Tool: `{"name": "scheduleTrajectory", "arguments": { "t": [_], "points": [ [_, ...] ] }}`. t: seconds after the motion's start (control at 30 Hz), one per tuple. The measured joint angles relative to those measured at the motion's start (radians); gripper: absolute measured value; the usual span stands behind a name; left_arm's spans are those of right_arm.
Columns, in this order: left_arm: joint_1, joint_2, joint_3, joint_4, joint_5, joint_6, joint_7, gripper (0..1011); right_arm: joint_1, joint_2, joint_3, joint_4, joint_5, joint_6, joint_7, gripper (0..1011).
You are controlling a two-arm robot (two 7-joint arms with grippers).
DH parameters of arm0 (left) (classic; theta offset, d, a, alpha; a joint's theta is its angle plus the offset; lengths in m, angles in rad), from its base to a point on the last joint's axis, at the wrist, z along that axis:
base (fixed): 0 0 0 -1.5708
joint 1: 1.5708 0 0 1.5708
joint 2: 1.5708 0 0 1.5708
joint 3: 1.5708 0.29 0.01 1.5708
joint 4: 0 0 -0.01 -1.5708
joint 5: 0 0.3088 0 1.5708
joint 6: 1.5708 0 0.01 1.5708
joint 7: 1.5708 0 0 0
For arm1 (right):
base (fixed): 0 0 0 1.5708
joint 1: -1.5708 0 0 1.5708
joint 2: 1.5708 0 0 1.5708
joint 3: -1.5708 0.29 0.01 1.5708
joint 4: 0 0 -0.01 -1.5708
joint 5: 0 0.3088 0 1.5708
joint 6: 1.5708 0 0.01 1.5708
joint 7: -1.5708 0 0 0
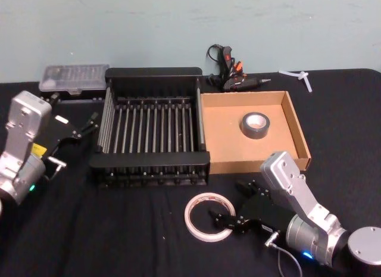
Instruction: Pick up the white tape and place it into the black box , Pick up the silver tape and place it into the brown box.
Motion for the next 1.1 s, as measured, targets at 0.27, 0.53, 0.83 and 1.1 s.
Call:
{"name": "scheduleTrajectory", "arguments": {
  "t": [0.27,0.53,0.83,1.1],
  "points": [
    [0.000,0.000,0.000,0.000,0.000,0.000,0.000,1001,0.000,0.000,0.000,0.000,0.000,-0.001,0.000,979],
    [0.000,0.000,0.000,0.000,0.000,0.000,0.000,1001,0.000,0.001,0.000,0.000,0.001,-0.001,0.000,809],
    [0.000,0.000,0.000,0.000,0.000,0.000,0.000,1001,0.000,0.001,0.000,0.000,0.002,-0.001,0.000,530],
    [0.000,0.000,0.000,0.000,0.000,0.000,0.000,1001,0.000,0.001,0.000,0.000,0.002,-0.001,0.000,280]
  ]
}}
